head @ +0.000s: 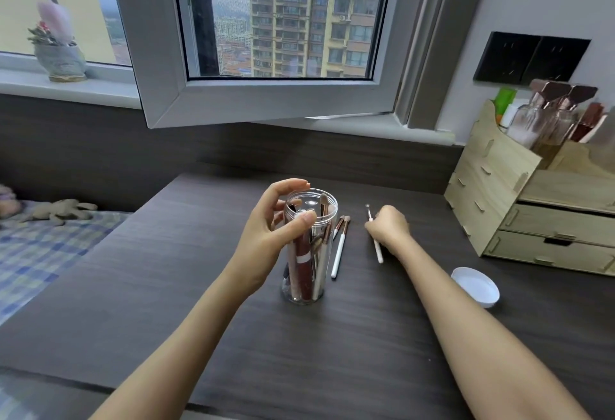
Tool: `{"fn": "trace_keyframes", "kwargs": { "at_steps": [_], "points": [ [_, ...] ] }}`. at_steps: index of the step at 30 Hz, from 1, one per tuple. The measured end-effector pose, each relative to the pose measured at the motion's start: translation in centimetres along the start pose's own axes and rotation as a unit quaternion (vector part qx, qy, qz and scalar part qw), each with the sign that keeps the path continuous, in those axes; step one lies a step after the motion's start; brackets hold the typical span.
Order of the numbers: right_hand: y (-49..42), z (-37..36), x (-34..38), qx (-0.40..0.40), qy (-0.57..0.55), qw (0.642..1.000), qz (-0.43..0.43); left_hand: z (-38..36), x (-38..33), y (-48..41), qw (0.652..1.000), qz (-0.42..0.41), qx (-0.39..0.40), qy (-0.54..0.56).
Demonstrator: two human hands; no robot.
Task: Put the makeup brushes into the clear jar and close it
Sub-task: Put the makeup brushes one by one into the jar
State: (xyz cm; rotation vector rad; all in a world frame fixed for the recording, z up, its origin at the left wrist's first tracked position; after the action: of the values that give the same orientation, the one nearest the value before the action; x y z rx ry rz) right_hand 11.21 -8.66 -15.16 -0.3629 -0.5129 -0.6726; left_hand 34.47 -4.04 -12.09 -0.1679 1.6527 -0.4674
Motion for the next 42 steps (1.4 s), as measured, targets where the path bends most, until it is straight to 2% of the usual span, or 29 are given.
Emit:
{"fn": "trace_keyframes", "kwargs": {
  "at_steps": [2,3,5,7,8,10,12,15,19,21,23,25,26,28,30,32,37,40,42],
  "points": [
    [0.5,2.4,0.5,-0.006,-0.181,0.983,-0.007,0.0,0.0,0.1,1.000,-0.001,-0.002,0.005],
    [1.1,4.0,1.2,-0.017,-0.291,0.957,-0.005,-0.1,0.0,0.1,1.000,-0.001,-0.003,0.007],
    [3.2,7.7,2.8,-0.036,-0.471,0.881,0.033,-0.1,-0.1,0.1,1.000,-0.001,-0.002,0.011],
    [5.6,10.7,4.6,-0.035,-0.555,0.824,0.107,-0.1,-0.2,0.1,1.000,-0.002,-0.001,0.017],
    [7.0,11.7,5.3,-0.032,-0.561,0.814,0.148,-0.1,-0.2,0.2,1.000,-0.002,-0.001,0.020],
    [9.1,12.4,6.6,-0.049,-0.503,0.831,0.232,-0.2,-0.3,0.2,1.000,-0.004,-0.001,0.019],
    [10.2,12.0,7.3,-0.077,-0.367,0.874,0.309,-0.2,-0.4,0.3,1.000,-0.006,-0.001,0.011],
    [10.5,10.7,7.8,-0.044,-0.197,0.909,0.364,-0.1,-0.5,0.3,1.000,-0.002,0.002,0.003],
    [10.5,10.2,7.7,0.003,-0.046,0.908,0.417,-0.1,-0.6,0.4,1.000,-0.007,0.004,0.000],
    [10.5,10.7,7.5,0.069,-0.042,0.898,0.433,-0.1,-0.5,0.3,1.000,-0.008,0.002,0.003],
    [9.9,11.4,7.1,0.133,-0.174,0.903,0.370,0.0,-0.4,0.3,1.000,-0.007,0.002,0.005],
    [8.0,10.6,6.1,0.094,-0.301,0.915,0.252,0.0,-0.3,0.2,1.000,-0.005,0.000,0.005],
    [6.8,9.5,5.3,0.044,-0.301,0.932,0.200,0.0,-0.3,0.2,1.000,-0.004,-0.001,0.006],
    [4.5,6.4,3.8,-0.016,-0.207,0.970,0.129,-0.1,-0.3,0.2,1.000,-0.008,-0.002,0.008],
    [3.9,3.4,2.7,0.011,-0.100,0.990,0.100,-0.1,-0.3,0.3,1.000,-0.012,-0.002,0.011],
    [3.9,0.9,2.1,0.041,-0.046,0.995,0.073,-0.1,-0.3,0.3,1.000,-0.017,0.003,0.012],
    [3.7,-1.1,2.1,0.020,0.033,0.998,0.046,0.1,-0.8,0.2,0.999,-0.033,0.038,-0.016],
    [3.5,-0.8,1.6,0.019,0.057,0.997,0.048,0.3,-0.9,-0.1,0.996,-0.042,0.063,-0.052],
    [3.1,-0.2,0.7,0.020,0.033,0.998,0.042,0.4,-0.8,-0.3,0.994,-0.044,0.069,-0.072]
  ]
}}
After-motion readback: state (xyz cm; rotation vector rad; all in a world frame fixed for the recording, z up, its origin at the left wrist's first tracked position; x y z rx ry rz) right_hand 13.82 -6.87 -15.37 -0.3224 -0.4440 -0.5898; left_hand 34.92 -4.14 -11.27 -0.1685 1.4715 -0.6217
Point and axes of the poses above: each hand's wrist, its own y-axis away from the middle knuckle, its own z-axis out of the back of the hand, x = y × z, the point moved 1 cm from there along -y, towards the middle knuckle, and after that the axes turned 11 degrees about -x, right-handed, at the moved point
